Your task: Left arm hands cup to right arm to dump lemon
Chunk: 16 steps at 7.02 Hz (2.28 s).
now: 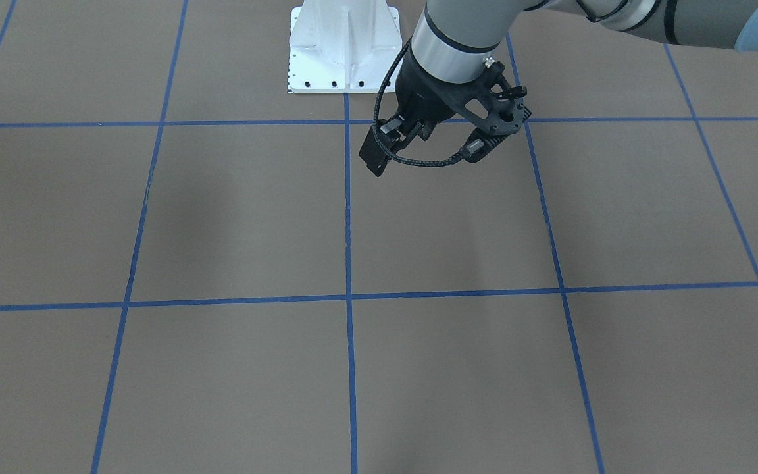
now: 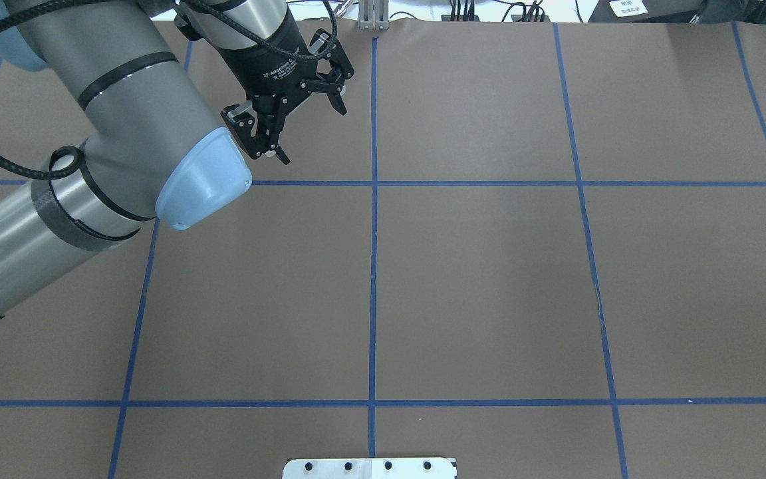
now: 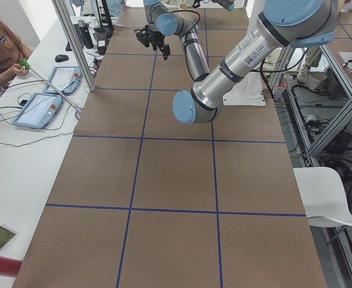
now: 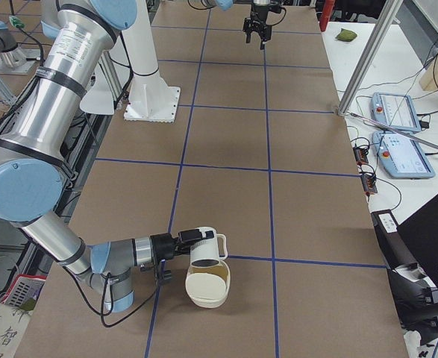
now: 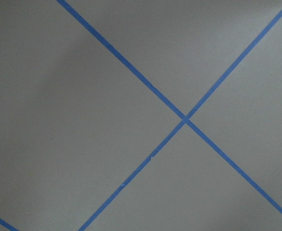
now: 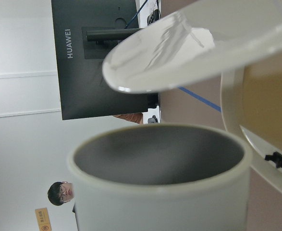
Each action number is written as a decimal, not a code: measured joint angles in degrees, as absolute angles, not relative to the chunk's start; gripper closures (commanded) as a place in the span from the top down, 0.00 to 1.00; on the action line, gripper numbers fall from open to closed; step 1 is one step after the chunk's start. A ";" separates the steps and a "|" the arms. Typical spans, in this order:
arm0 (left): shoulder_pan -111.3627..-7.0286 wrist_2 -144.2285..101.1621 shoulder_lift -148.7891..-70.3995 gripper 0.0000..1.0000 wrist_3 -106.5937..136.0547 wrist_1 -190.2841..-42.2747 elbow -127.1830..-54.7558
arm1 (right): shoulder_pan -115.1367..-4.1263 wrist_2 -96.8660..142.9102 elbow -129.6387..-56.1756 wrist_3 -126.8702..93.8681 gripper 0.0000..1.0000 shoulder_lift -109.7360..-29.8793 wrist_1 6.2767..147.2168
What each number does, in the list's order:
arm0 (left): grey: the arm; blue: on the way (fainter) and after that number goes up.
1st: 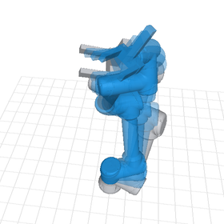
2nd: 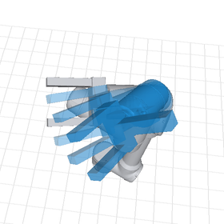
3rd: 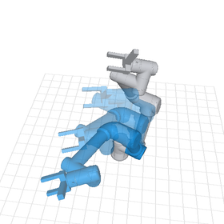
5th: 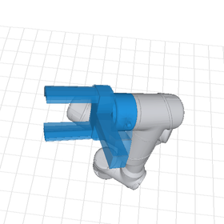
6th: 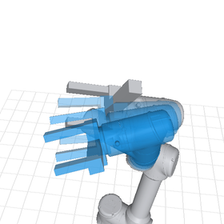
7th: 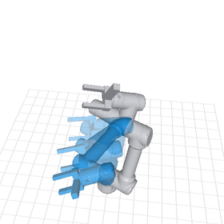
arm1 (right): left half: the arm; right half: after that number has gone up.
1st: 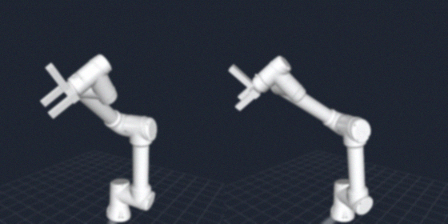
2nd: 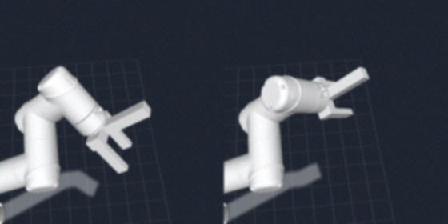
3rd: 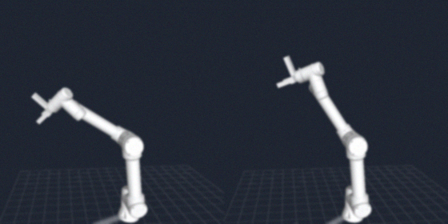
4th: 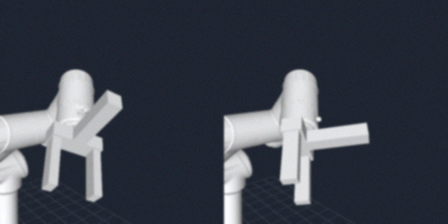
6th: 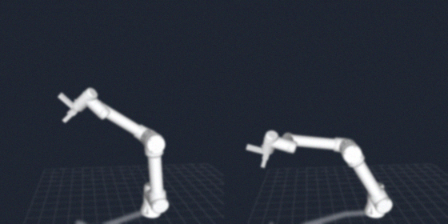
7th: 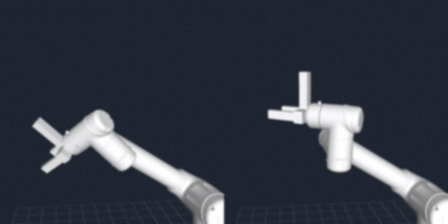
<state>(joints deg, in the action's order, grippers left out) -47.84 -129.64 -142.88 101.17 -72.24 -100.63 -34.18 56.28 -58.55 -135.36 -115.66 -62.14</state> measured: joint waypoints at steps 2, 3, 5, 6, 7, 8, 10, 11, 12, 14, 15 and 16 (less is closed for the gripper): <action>-47.83 -129.64 -143.77 1.00 101.16 -71.05 -100.63 | -34.22 56.23 -57.06 -138.72 0.15 -114.50 -63.96; -47.81 -129.59 -144.56 1.00 101.14 -70.07 -100.64 | -34.31 56.19 -56.92 -140.66 0.16 -114.42 -64.21; -47.72 -128.30 -145.64 1.00 101.06 -69.09 -100.64 | -34.59 56.09 -56.87 -144.19 0.17 -114.37 -64.96; -47.72 -127.89 -146.13 1.00 101.02 -68.95 -100.64 | -34.80 55.93 -56.87 -145.80 0.17 -114.36 -65.28; -47.74 -127.69 -146.43 1.00 101.00 -68.89 -100.66 | -35.13 55.85 -56.87 -147.79 0.17 -114.32 -65.42; -47.85 -127.50 -146.57 1.00 100.97 -68.89 -100.69 | -35.45 55.80 -56.81 -149.54 0.17 -114.31 -65.46; -48.13 -126.84 -147.21 1.00 100.91 -68.80 -100.75 | -36.36 55.75 -55.52 -153.74 0.17 -113.90 -65.53; -48.30 -126.54 -147.83 1.00 100.88 -68.24 -101.07 | -36.70 55.78 -54.81 -156.39 0.17 -113.74 -65.95; -48.50 -126.37 -148.31 1.00 100.84 -67.37 -101.65 | -36.89 55.80 -54.28 -158.30 0.17 -113.70 -67.00; -48.63 -125.77 -148.58 1.00 100.81 -66.64 -102.30 | -36.98 55.87 -53.65 -161.63 0.17 -113.70 -69.19; -48.63 -125.55 -148.64 1.00 100.81 -66.54 -102.39 | -36.98 55.89 -53.49 -162.91 0.17 -113.68 -70.30; -48.68 -125.47 -148.68 1.00 100.81 -66.46 -102.43 | -36.95 55.88 -53.18 -164.26 0.18 -113.60 -71.53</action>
